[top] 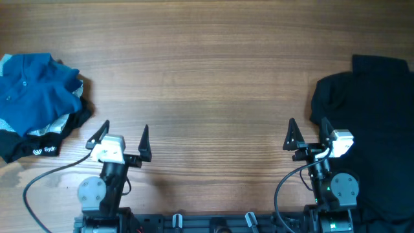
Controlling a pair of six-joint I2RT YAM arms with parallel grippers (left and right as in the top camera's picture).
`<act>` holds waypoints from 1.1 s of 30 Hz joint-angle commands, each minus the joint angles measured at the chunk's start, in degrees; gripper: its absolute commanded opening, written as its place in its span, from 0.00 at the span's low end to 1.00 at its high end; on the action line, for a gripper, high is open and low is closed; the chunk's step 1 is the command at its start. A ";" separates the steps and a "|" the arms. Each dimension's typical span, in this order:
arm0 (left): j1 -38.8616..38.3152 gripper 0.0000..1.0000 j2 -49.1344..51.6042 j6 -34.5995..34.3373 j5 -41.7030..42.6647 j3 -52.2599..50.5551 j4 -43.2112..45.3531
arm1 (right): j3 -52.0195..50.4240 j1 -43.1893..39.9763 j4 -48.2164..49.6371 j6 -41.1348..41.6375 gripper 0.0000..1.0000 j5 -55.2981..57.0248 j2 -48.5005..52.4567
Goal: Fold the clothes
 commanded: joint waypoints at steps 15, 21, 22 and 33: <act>1.11 1.00 -0.63 -0.15 0.61 -3.28 15.43 | -0.07 -0.28 0.13 0.26 1.00 0.87 -0.15; -0.31 1.00 -0.63 -0.11 0.72 -3.28 4.28 | -0.07 -0.28 0.13 0.26 1.00 0.87 -0.15; -0.92 1.00 -0.63 -0.11 0.70 -3.28 3.52 | -0.07 -0.28 0.13 0.26 1.00 0.87 -0.15; -1.46 1.00 -0.50 -0.13 0.74 -3.28 3.48 | -0.07 -0.28 0.13 0.26 1.00 0.87 -0.15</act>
